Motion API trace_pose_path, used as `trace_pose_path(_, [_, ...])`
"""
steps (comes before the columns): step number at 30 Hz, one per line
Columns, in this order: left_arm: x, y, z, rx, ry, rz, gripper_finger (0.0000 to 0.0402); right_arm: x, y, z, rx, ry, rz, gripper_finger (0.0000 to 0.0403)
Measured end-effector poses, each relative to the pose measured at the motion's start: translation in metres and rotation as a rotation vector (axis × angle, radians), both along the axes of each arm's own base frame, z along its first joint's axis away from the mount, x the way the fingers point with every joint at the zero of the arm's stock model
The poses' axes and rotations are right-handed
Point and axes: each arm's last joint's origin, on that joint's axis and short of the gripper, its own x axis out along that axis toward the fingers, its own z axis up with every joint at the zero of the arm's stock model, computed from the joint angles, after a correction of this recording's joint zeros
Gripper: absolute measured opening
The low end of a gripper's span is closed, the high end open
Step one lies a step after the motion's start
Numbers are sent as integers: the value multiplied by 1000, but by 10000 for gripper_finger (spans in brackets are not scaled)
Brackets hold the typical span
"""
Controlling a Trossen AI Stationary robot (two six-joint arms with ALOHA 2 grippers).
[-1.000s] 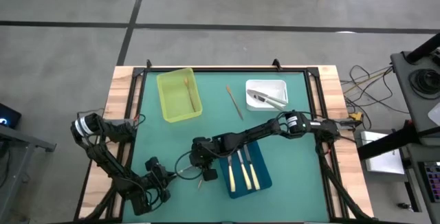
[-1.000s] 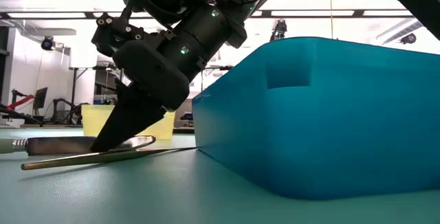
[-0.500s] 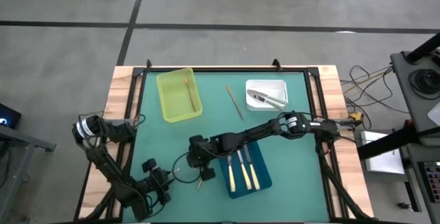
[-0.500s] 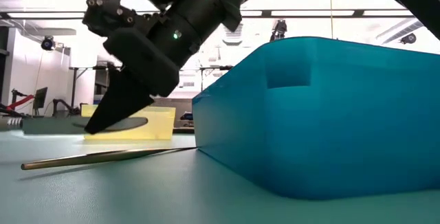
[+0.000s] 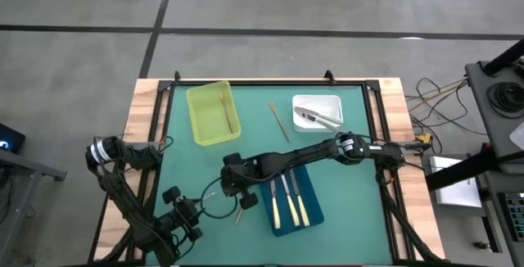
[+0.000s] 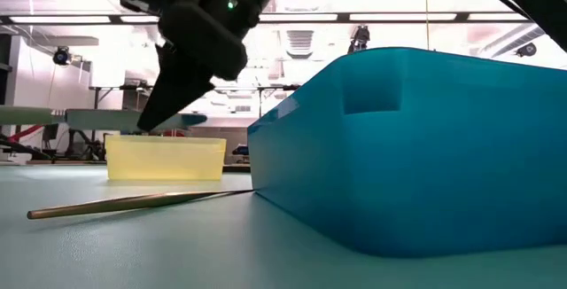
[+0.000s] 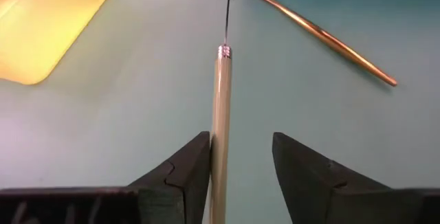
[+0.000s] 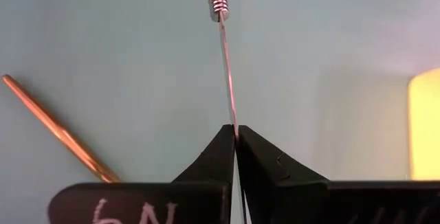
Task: Sort silverware by color (type)
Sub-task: Put the green knife into the white bin
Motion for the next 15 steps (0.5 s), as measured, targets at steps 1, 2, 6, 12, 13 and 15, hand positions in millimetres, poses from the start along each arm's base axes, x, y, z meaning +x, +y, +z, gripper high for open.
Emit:
trace_pose_path(1, [0,0,0,-4,-3,4,143,0,0,2,-9,3,-4,8])
trace_pose_path(2, [0,0,1,-12,-8,10,150,-1,0,4,-18,6,-8,8])
trace_pose_path(6, [0,0,2,-28,-18,20,188,-3,3,8,-40,20,-16,8])
trace_pose_path(12, [-1,2,16,-68,-33,18,245,-11,2,14,-183,57,-40,7])
trace_pose_path(13, [-1,2,20,-74,-38,15,250,-13,1,16,-209,70,-43,7])
trace_pose_path(15, [-2,4,29,-81,-51,5,257,-18,-1,22,-260,86,-43,7])
